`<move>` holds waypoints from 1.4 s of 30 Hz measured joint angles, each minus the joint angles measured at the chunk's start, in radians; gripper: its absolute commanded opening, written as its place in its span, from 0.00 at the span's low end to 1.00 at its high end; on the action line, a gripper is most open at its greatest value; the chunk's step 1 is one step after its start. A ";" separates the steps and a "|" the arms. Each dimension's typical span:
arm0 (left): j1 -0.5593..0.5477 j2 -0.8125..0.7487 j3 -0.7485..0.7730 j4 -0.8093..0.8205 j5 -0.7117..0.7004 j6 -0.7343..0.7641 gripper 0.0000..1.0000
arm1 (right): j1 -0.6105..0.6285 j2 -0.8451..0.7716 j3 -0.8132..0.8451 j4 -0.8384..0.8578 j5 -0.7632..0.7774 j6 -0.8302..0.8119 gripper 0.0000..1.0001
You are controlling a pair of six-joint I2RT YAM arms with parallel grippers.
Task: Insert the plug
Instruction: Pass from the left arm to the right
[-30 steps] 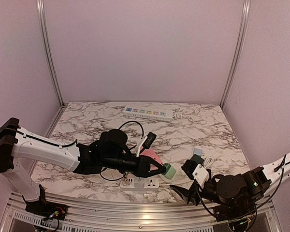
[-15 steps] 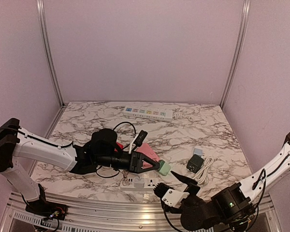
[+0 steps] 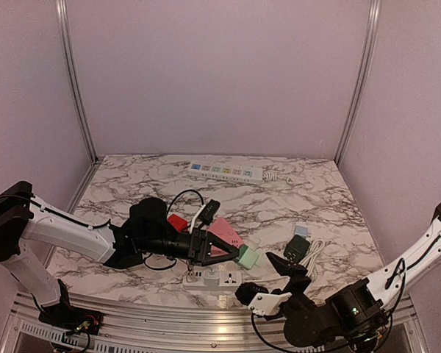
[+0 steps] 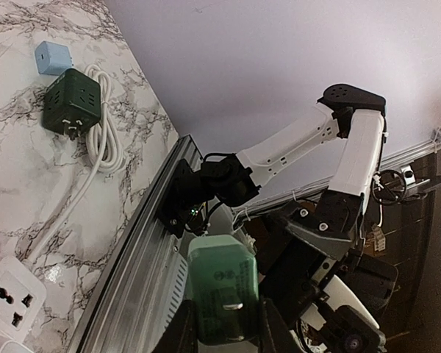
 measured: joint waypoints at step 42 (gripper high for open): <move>-0.016 0.163 0.014 0.382 0.141 -0.484 0.00 | -0.006 -0.062 -0.221 0.674 -0.069 -0.993 0.52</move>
